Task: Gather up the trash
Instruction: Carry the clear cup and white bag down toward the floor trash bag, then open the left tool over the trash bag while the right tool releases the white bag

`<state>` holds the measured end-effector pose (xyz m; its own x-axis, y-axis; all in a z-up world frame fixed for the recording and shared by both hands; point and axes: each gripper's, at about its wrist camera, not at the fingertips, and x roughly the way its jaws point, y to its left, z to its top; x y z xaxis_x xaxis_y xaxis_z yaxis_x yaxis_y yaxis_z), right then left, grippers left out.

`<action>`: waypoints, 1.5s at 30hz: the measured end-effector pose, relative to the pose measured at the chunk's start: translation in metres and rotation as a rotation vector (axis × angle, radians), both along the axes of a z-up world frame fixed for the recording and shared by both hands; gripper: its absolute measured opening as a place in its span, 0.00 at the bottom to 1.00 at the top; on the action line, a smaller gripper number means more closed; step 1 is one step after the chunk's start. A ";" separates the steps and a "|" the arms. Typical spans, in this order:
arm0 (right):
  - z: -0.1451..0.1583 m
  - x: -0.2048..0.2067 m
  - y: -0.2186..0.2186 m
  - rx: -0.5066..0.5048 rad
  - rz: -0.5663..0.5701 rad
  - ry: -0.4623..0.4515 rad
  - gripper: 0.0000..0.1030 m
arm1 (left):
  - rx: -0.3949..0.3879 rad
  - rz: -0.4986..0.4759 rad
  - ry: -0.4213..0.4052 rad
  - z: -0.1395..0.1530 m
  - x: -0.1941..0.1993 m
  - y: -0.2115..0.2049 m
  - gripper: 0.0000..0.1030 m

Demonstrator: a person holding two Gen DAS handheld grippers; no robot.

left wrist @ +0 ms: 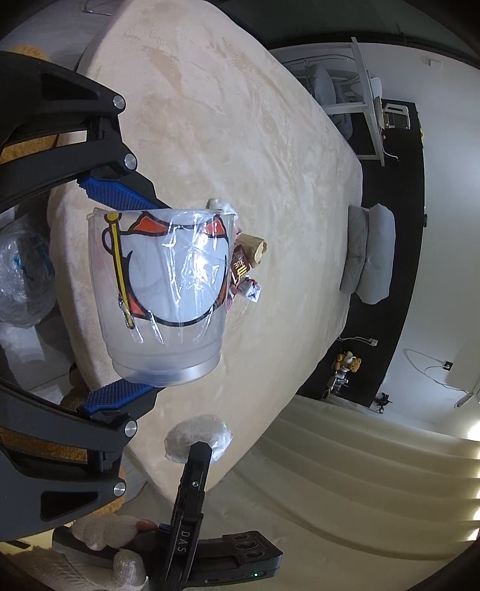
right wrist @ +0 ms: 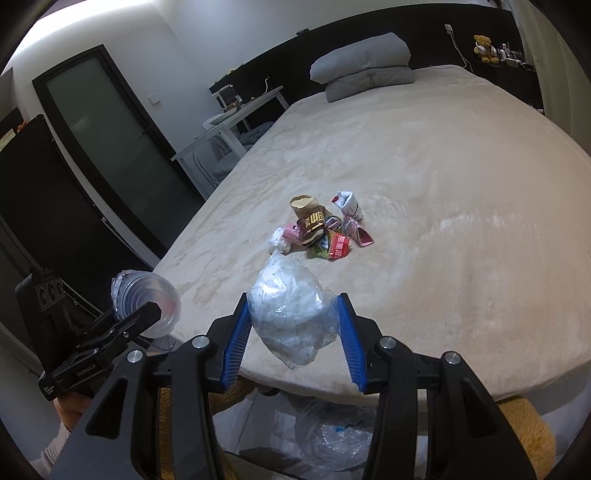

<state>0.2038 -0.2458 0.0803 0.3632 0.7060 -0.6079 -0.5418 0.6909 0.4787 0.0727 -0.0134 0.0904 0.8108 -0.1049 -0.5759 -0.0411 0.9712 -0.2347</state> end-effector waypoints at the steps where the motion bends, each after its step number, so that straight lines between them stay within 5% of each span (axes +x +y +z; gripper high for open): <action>1: 0.000 -0.009 -0.003 0.009 -0.001 0.003 0.45 | -0.008 -0.005 -0.004 0.001 -0.006 -0.003 0.73; 9: -0.007 -0.056 -0.018 0.047 0.002 0.032 0.45 | -0.055 -0.059 -0.002 -0.007 -0.044 -0.024 0.72; 10: -0.011 -0.060 -0.018 0.045 0.000 0.040 0.45 | -0.067 -0.076 0.000 -0.010 -0.046 -0.027 0.61; 13: -0.028 -0.067 -0.019 0.035 0.001 0.066 0.45 | -0.072 -0.097 0.059 -0.035 -0.043 -0.037 0.48; 23: -0.087 -0.062 -0.009 -0.017 0.054 0.148 0.45 | -0.080 -0.076 0.158 -0.098 -0.035 -0.021 0.48; 45: -0.181 -0.039 0.028 -0.146 0.164 0.362 0.45 | -0.185 -0.162 0.313 -0.149 -0.016 0.002 0.48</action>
<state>0.1649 -0.2180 -0.1004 -0.0024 0.6337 -0.7735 -0.4650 0.6841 0.5619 0.0571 -0.0117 -0.0582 0.5635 -0.3417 -0.7521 0.0114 0.9136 -0.4065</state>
